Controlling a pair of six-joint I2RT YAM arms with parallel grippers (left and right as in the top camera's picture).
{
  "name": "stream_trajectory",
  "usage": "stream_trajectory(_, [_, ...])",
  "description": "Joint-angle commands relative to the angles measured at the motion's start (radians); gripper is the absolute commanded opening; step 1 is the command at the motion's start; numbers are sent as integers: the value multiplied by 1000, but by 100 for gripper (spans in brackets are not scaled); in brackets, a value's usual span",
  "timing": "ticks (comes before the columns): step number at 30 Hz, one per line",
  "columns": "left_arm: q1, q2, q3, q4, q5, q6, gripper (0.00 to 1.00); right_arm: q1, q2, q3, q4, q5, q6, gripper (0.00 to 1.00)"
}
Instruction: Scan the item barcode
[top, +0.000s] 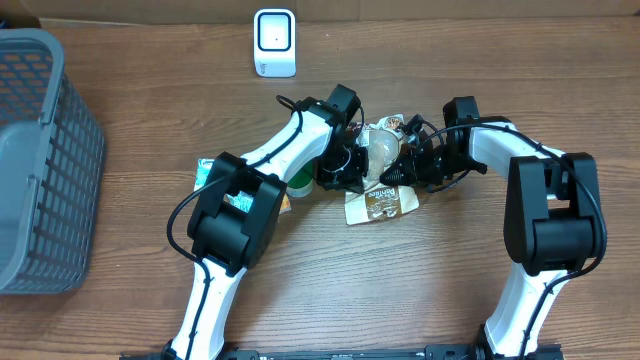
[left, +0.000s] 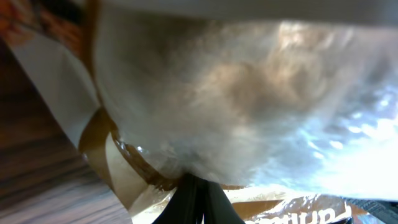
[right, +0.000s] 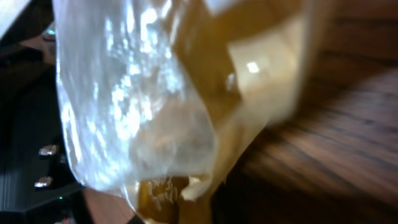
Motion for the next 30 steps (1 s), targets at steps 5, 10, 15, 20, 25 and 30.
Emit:
stream_trajectory(5, [71,-232,-14,-54,-104,85,4,11,6,2,6,-85,21,4])
stream_trajectory(10, [142,-425,-14,-111,-113,140,4,11,-32,4,7,-95,44,4])
stream_trajectory(15, [264,-597,-14,-179,-113,196,4,11,-119,4,-2,-95,66,4])
stream_trajectory(20, [433,-686,-14,-254,-175,249,4,11,-253,4,-26,-95,70,4])
stream_trajectory(25, [620,-689,-14,-298,-191,301,4,31,-409,4,-55,-95,39,4])
stream_trajectory(30, [760,-666,-14,-296,-198,311,9,85,-557,4,-65,-95,8,4])
